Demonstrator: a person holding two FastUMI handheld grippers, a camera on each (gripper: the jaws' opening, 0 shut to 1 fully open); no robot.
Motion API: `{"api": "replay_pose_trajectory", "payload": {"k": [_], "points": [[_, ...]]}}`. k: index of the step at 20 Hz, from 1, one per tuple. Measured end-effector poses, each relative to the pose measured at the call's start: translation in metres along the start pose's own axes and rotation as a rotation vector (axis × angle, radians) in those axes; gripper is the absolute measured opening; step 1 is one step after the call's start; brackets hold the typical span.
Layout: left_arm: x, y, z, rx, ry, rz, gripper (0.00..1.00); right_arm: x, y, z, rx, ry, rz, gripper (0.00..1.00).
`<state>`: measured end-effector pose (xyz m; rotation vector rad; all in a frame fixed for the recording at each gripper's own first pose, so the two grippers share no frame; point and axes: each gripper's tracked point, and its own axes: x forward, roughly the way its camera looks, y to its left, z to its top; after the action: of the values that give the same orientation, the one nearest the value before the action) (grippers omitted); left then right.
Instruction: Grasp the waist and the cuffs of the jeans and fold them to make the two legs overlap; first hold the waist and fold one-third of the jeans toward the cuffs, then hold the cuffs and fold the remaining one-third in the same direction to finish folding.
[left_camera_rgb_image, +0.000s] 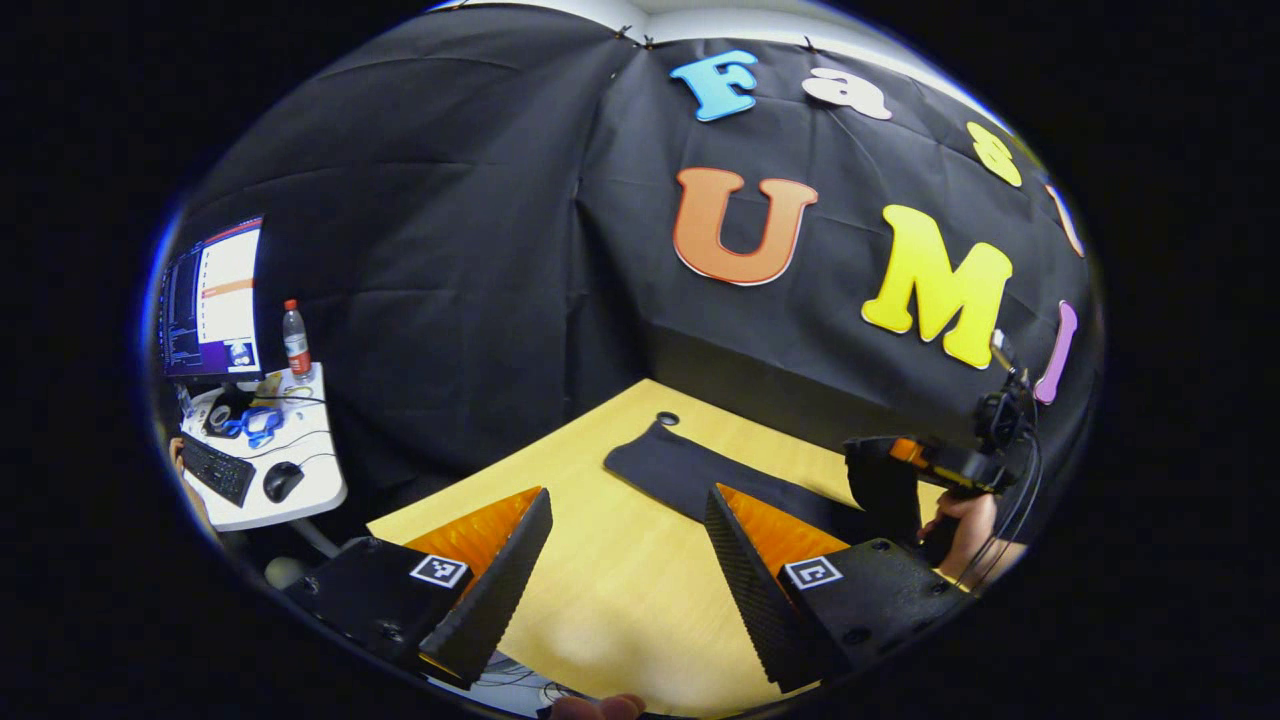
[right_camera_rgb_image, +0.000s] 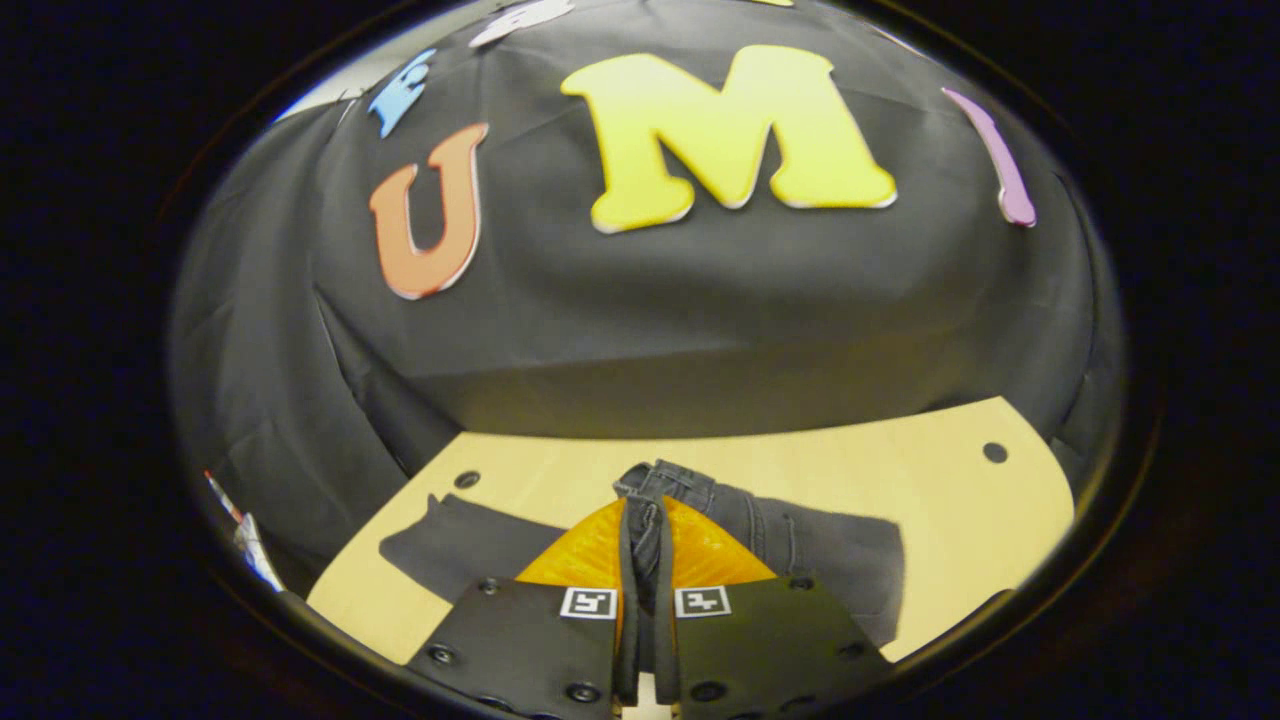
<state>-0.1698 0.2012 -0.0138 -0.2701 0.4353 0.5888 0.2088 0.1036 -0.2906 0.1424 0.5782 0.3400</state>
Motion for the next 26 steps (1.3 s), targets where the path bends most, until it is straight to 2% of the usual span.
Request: {"api": "replay_pose_trajectory", "payload": {"k": [3, 8, 9, 12, 15, 18, 19, 21, 22, 24, 25, 26], "points": [[-0.007, 0.030, -0.010, -0.017, 0.020, 0.043, 0.99, 0.024, 0.011, -0.047, -0.029, 0.111, -0.010, 0.07], [-0.006, 0.055, -0.018, -0.058, 0.047, 0.064, 0.99, 0.040, 0.011, -0.074, -0.130, 0.208, 0.003, 0.07], [-0.005, 0.058, -0.020, -0.063, 0.052, 0.061, 0.99, 0.042, 0.013, -0.080, -0.146, 0.224, 0.018, 0.02], [0.002, 0.059, -0.022, -0.074, 0.067, 0.053, 0.99, 0.041, 0.016, -0.087, -0.147, 0.249, 0.073, 0.23], [0.009, 0.052, -0.020, -0.062, 0.070, 0.022, 0.99, 0.029, 0.024, -0.078, -0.113, 0.232, 0.115, 0.34], [0.021, 0.034, -0.018, -0.064, 0.070, -0.031, 0.99, 0.001, 0.018, -0.060, -0.088, 0.200, 0.123, 0.82], [0.025, 0.027, -0.016, -0.064, 0.071, -0.054, 0.99, -0.008, 0.016, -0.054, -0.086, 0.184, 0.124, 0.75], [0.038, 0.011, -0.014, -0.065, 0.073, -0.106, 0.99, -0.035, 0.012, -0.036, -0.092, 0.151, 0.139, 0.82], [0.048, 0.005, -0.016, -0.073, 0.082, -0.124, 0.99, -0.052, 0.010, -0.024, -0.102, 0.133, 0.156, 0.76], [0.077, -0.003, -0.022, -0.118, 0.117, -0.159, 0.99, -0.089, 0.003, 0.004, -0.131, 0.087, 0.190, 0.86], [0.090, -0.009, -0.027, -0.163, 0.144, -0.184, 0.99, -0.108, -0.002, 0.017, -0.154, 0.065, 0.204, 0.83], [0.110, -0.019, -0.031, -0.206, 0.171, -0.212, 0.99, -0.126, -0.012, 0.031, -0.176, 0.049, 0.210, 0.89]]}}
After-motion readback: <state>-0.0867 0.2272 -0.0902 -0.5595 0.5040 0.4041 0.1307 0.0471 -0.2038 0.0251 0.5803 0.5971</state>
